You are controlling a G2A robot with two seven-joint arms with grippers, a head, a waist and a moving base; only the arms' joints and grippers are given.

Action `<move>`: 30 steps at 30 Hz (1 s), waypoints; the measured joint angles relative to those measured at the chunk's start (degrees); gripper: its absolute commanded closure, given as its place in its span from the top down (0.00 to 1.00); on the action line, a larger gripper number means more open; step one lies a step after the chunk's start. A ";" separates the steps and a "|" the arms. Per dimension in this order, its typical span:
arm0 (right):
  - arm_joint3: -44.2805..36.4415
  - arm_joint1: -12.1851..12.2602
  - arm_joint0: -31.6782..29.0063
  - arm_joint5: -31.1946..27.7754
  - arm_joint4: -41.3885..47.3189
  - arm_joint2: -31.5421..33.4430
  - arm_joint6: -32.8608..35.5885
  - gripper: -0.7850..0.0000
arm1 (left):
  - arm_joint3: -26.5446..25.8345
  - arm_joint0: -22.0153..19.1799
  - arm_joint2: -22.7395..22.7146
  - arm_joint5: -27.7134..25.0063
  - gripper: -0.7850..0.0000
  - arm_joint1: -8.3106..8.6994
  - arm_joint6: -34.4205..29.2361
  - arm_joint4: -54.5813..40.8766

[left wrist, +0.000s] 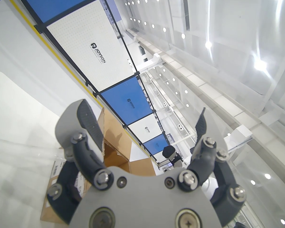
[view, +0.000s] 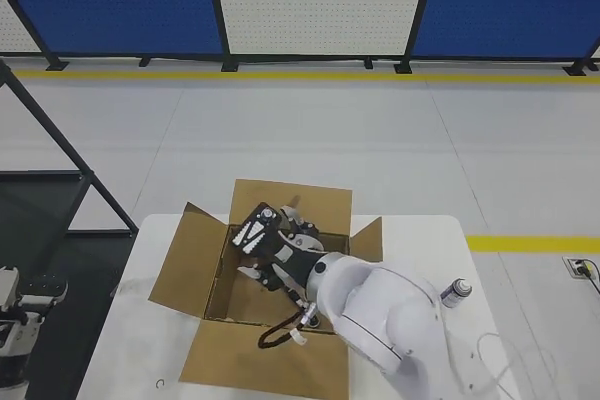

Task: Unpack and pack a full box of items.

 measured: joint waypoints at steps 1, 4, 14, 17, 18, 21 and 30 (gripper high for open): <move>-0.18 0.01 -0.05 0.00 0.00 0.02 0.01 1.00 | 0.00 0.00 0.00 0.00 1.00 0.00 0.00 0.00; -0.27 0.02 -0.08 -0.02 -0.02 0.04 0.03 1.00 | 0.00 0.00 0.00 0.00 1.00 0.00 0.00 0.00; -0.27 0.02 -0.08 -0.02 -0.02 0.04 0.03 1.00 | 0.00 0.00 0.00 0.00 1.00 0.00 0.00 0.00; 1.12 0.03 -0.41 0.05 -1.37 -0.19 -0.68 1.00 | 0.00 0.00 0.00 0.00 1.00 0.00 0.00 0.00; 2.18 -0.07 -0.44 1.05 -1.98 -0.17 -1.03 1.00 | 0.00 0.00 0.00 0.00 1.00 0.00 0.00 0.00; 4.79 -0.49 0.31 3.88 -2.08 -0.38 -0.66 1.00 | 0.00 0.00 0.00 0.00 1.00 0.00 0.00 0.00; 13.60 -1.72 3.00 8.38 -1.83 -1.55 1.47 1.00 | -1.29 0.91 -0.54 -1.36 1.00 -0.15 -1.27 -1.41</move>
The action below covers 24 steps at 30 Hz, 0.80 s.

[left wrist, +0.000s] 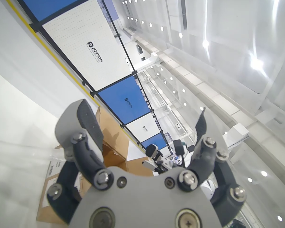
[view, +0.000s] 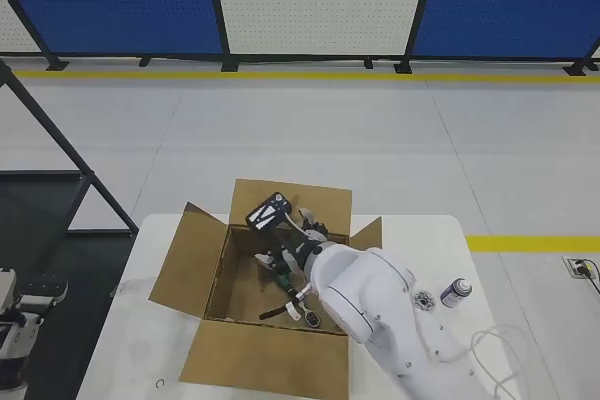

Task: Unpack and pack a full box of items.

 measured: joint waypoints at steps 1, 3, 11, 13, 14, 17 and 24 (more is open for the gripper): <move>1.03 -0.13 0.14 0.20 0.30 -0.12 -0.01 1.00 | -0.11 0.13 -0.17 -0.30 1.00 0.00 -0.39 -0.13; 4.12 -0.45 0.63 0.77 1.19 -0.39 0.53 1.00 | -0.34 0.33 -0.54 -0.81 1.00 -0.01 -1.26 -0.32; 14.80 -2.14 4.07 2.49 7.26 -1.85 0.83 1.00 | -0.48 0.31 -0.79 -1.00 1.00 0.01 -1.90 -0.01; 14.69 -2.12 4.04 2.47 7.20 -1.83 0.85 1.00 | -0.48 0.32 -0.79 -0.99 1.00 0.01 -1.90 -0.01; 14.65 -2.11 4.02 2.46 7.19 -1.82 0.85 1.00 | -0.48 0.32 -0.79 -0.99 1.00 0.01 -1.90 -0.01; 14.63 -2.10 4.01 2.45 7.18 -1.81 0.85 1.00 | -0.48 0.32 -0.79 -0.99 1.00 0.01 -1.90 -0.01; 18.11 -2.70 4.04 1.61 7.35 -3.70 2.07 1.00 | -0.49 0.31 -0.78 -0.95 1.00 0.01 -1.87 -0.01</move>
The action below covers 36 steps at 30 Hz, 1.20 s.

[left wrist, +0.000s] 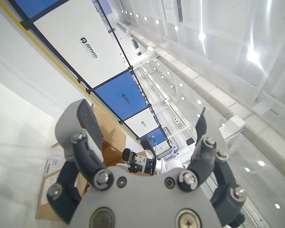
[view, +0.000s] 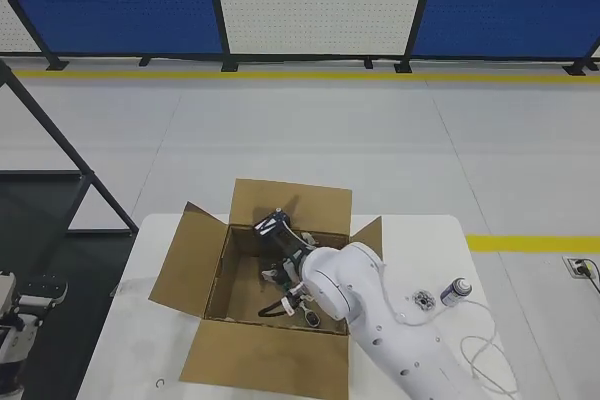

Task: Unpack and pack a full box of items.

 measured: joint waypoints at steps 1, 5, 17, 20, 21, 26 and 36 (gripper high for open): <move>1.09 -0.29 0.42 0.03 0.70 -0.47 0.52 1.00 | -0.08 -0.05 0.06 0.15 1.00 -0.01 0.08 0.02; 6.53 -1.72 2.09 1.67 5.03 -1.89 1.87 1.00 | 0.08 -0.72 0.22 0.97 1.00 0.00 -0.25 -0.08; 14.22 -3.84 5.17 6.99 9.79 -3.23 4.10 1.00 | 1.32 -1.98 0.09 1.59 1.00 0.16 -1.61 0.04; 14.22 -3.84 5.16 6.99 9.79 -3.22 4.09 1.00 | 1.31 -1.98 0.09 1.59 1.00 0.16 -1.61 0.04; 14.25 -3.84 5.14 6.97 9.76 -3.24 4.06 1.00 | 1.31 -1.98 0.09 1.59 1.00 0.16 -1.61 0.04; 18.51 -4.60 5.11 5.83 9.99 -4.37 2.31 1.00 | 1.31 -1.98 0.09 1.59 1.00 0.16 -1.61 0.04; 29.55 -7.58 9.36 4.59 13.16 -6.77 1.13 0.76 | 1.31 -1.98 0.09 1.59 1.00 0.16 -1.61 0.04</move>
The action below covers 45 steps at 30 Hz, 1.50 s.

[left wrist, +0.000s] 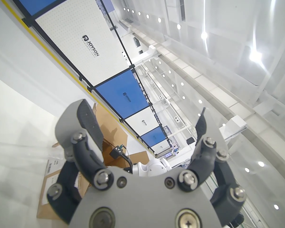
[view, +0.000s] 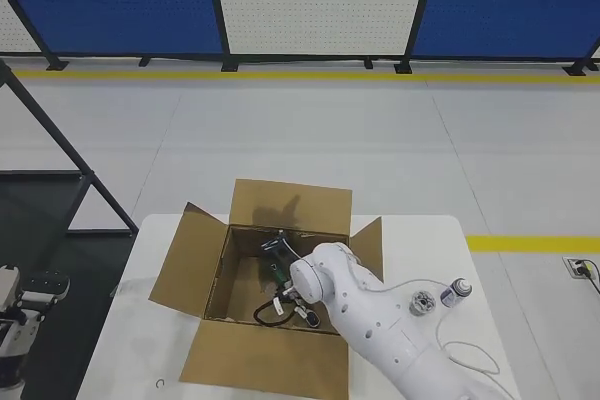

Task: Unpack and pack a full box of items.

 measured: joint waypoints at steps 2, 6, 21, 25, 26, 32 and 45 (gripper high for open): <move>1.92 -0.72 0.87 -0.06 -0.30 -0.93 -0.19 0.73 | 0.00 0.00 0.00 0.00 1.00 0.00 0.00 0.00; 5.30 -2.26 2.27 0.13 -1.07 -2.91 -0.72 0.68 | 0.00 0.00 0.00 0.00 1.00 0.00 0.00 0.00; 19.45 -7.70 5.86 -1.54 0.98 -5.62 -6.11 0.48 | 0.00 0.00 0.00 0.00 1.00 0.00 0.00 0.00; 22.04 -8.74 6.58 -2.22 1.31 -5.79 -7.23 0.46 | 0.00 0.00 0.00 0.00 1.00 0.00 0.00 0.00; 22.73 -9.04 6.78 -2.32 1.26 -5.88 -7.60 0.45 | 0.00 0.00 0.00 0.00 1.00 0.00 0.00 0.00; 25.79 -10.39 7.58 -3.14 0.74 -6.32 -9.33 0.44 | 0.00 0.00 0.00 0.00 1.00 0.00 0.00 0.00; 31.35 -12.40 8.36 -5.02 0.65 -6.25 -11.71 0.43 | 0.00 0.00 0.00 0.00 1.00 0.00 0.00 0.00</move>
